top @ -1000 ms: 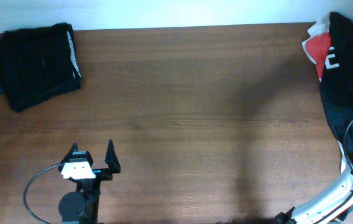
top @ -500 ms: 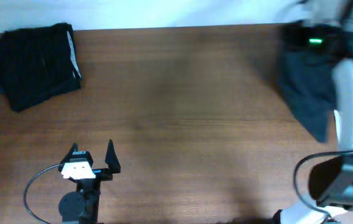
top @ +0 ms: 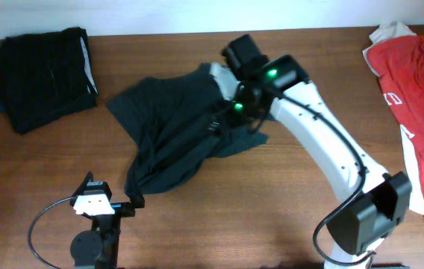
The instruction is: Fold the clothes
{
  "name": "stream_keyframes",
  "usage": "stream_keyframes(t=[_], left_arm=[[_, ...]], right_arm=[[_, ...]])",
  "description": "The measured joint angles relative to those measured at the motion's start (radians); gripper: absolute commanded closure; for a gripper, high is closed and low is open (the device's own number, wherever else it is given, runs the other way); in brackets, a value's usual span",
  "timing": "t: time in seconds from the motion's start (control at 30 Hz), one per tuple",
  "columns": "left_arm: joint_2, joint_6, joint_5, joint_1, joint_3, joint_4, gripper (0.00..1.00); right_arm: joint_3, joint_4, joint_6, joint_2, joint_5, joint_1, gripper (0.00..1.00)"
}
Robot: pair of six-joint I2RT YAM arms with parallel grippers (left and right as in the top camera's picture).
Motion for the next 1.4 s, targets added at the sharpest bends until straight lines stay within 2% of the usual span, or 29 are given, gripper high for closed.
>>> stream_keyframes(t=[0.03, 0.1, 0.17, 0.23, 0.27, 0.4, 0.47, 0.53, 0.57, 0.67, 0.73, 0.8, 0.9, 1.03, 1.1, 1.2, 1.23, 1.3, 1.4], left_arm=[[0.001, 0.0, 0.0, 0.0, 0.0, 0.0, 0.01], [0.001, 0.0, 0.0, 0.0, 0.0, 0.0, 0.01], [0.0, 0.0, 0.0, 0.0, 0.0, 0.0, 0.01], [0.0, 0.0, 0.0, 0.0, 0.0, 0.0, 0.01], [0.0, 0.0, 0.0, 0.0, 0.0, 0.0, 0.01], [0.0, 0.0, 0.0, 0.0, 0.0, 0.0, 0.01], [0.0, 0.0, 0.0, 0.0, 0.0, 0.0, 0.01], [0.0, 0.0, 0.0, 0.0, 0.0, 0.0, 0.01], [0.0, 0.0, 0.0, 0.0, 0.0, 0.0, 0.01], [0.0, 0.0, 0.0, 0.0, 0.0, 0.0, 0.01], [0.0, 0.0, 0.0, 0.0, 0.0, 0.0, 0.01], [0.0, 0.0, 0.0, 0.0, 0.0, 0.0, 0.01], [0.001, 0.0, 0.0, 0.0, 0.0, 0.0, 0.01], [0.001, 0.0, 0.0, 0.0, 0.0, 0.0, 0.01], [0.001, 0.0, 0.0, 0.0, 0.0, 0.0, 0.01], [0.001, 0.0, 0.0, 0.0, 0.0, 0.0, 0.01], [0.001, 0.0, 0.0, 0.0, 0.0, 0.0, 0.01], [0.001, 0.0, 0.0, 0.0, 0.0, 0.0, 0.01], [0.001, 0.0, 0.0, 0.0, 0.0, 0.0, 0.01]], right_arm=[[-0.029, -0.07, 0.059, -0.004, 0.115, -0.064, 0.01], [-0.14, -0.003, 0.161, -0.011, 0.222, -0.152, 0.02], [-0.246, 0.113, 0.188, -0.015, 0.216, -0.204, 0.1], [-0.378, 0.262, 0.208, 0.001, 0.174, -0.235, 0.11], [-0.412, 0.322, 0.209, 0.019, 0.151, -0.233, 0.14], [-0.423, 0.426, 0.221, 0.152, 0.132, -0.204, 0.32], [-0.422, 0.459, 0.227, 0.208, 0.129, -0.203, 0.46], [-0.421, 0.474, 0.227, 0.211, 0.129, -0.203, 0.75], [-0.421, 0.474, 0.227, 0.214, 0.13, -0.203, 0.96], [-0.416, 0.439, 0.25, 0.218, 0.152, -0.203, 0.96], [-0.374, 0.286, 0.257, 0.231, 0.21, -0.211, 0.96], [-0.272, 0.06, 0.311, 0.246, 0.281, -0.259, 0.96], [-0.194, -0.084, 0.354, 0.149, 0.323, -0.444, 0.96], [-0.185, -0.168, 0.364, -0.071, 0.349, -0.668, 0.96], [-0.185, -0.198, 0.374, -0.167, 0.366, -0.827, 0.96], [-0.184, -0.211, 0.437, -0.224, 0.37, -0.988, 0.94], [-0.184, -0.216, 0.445, -0.225, 0.37, -1.023, 0.87], [-0.186, -0.215, 0.459, -0.225, 0.37, -1.03, 0.01], [-0.193, -0.213, 0.463, -0.226, 0.37, -1.015, 0.01]])
